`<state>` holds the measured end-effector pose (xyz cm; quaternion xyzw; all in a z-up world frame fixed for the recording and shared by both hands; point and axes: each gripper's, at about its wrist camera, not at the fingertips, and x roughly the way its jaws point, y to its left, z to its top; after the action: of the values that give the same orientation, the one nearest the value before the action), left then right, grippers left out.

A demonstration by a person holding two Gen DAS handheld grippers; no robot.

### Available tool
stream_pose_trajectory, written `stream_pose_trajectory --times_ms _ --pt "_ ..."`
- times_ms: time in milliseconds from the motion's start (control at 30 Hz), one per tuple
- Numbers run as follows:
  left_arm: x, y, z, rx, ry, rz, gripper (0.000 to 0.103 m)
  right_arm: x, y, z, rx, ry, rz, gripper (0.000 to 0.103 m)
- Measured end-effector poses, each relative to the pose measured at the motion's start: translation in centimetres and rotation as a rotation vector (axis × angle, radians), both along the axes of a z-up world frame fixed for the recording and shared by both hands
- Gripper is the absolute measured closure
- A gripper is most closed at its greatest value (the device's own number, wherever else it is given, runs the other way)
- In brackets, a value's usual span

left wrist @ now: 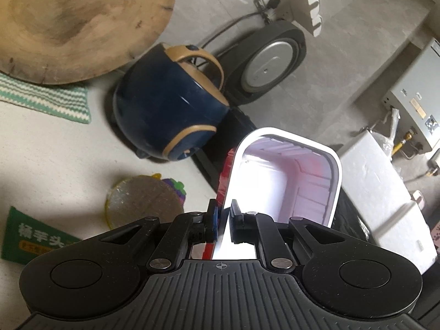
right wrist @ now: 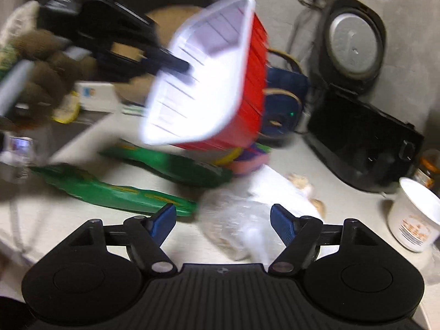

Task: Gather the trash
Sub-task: 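Grasp the clear plastic bag with the right gripper while the left gripper lifts the tray, then lower tray and bag into the green bin, opening both grippers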

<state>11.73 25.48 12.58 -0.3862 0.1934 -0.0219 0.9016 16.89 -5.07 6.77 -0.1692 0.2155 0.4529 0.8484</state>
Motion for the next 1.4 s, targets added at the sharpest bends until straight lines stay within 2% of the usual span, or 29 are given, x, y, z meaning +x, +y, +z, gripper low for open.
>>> stream_pose_trajectory --times_ms 33,100,200,400,500,567,633,767,867,933,1000,1100,1267,1333,1400 --pt "0.2 -0.2 -0.1 0.001 0.004 -0.006 0.092 0.8 0.3 -0.5 -0.016 0.017 -0.020 0.056" --pt "0.3 -0.9 0.0 0.006 0.010 -0.020 0.092 2.0 0.2 -1.5 -0.042 0.094 -0.049 0.089" --pt "0.2 -1.8 0.4 0.022 0.002 -0.036 0.092 2.3 -2.4 -1.0 0.054 0.141 -0.068 0.091" --pt "-0.1 -4.1 2.0 0.052 -0.031 -0.037 0.092 0.3 -8.2 3.3 0.254 0.089 -0.058 0.091" --pt "-0.2 -5.7 2.1 0.063 -0.013 -0.053 0.093 -0.4 -11.1 4.6 0.320 0.077 -0.075 0.091" --pt "-0.2 -6.8 1.9 0.071 0.006 -0.064 0.092 -0.8 -12.5 4.7 0.318 0.063 -0.104 0.091" --pt "0.4 -7.8 1.6 0.086 0.027 -0.076 0.091 -0.5 -12.4 4.0 0.274 0.062 -0.124 0.091" --pt "2.2 -10.0 0.8 0.161 0.090 -0.092 0.091 -0.6 -11.7 0.8 0.196 0.125 -0.100 0.091" --pt "3.6 -11.0 -0.5 0.183 0.140 -0.091 0.092 -1.2 -12.1 -0.7 0.220 0.166 -0.080 0.091" --pt "3.9 -11.5 -0.9 0.199 0.136 -0.099 0.092 -1.8 -13.7 -1.1 0.246 0.171 -0.097 0.091" --pt "3.8 -12.5 -1.0 0.216 0.112 -0.115 0.092 -2.2 -16.2 -1.0 0.274 0.162 -0.152 0.091" --pt "2.8 -14.9 -1.2 0.236 0.075 -0.166 0.092 -3.0 -20.2 -1.3 0.278 0.089 -0.307 0.091" --pt "0.8 -20.4 -2.5 0.342 0.001 -0.257 0.092 -4.0 -26.1 -4.0 0.237 0.053 -0.549 0.091" --pt "0.4 -22.8 -4.2 0.325 0.005 -0.328 0.092 -4.6 -28.3 -5.2 0.232 0.041 -0.628 0.091" --pt "0.6 -24.9 -6.9 0.274 0.052 -0.411 0.092 -5.2 -30.3 -6.6 0.244 0.052 -0.677 0.091"
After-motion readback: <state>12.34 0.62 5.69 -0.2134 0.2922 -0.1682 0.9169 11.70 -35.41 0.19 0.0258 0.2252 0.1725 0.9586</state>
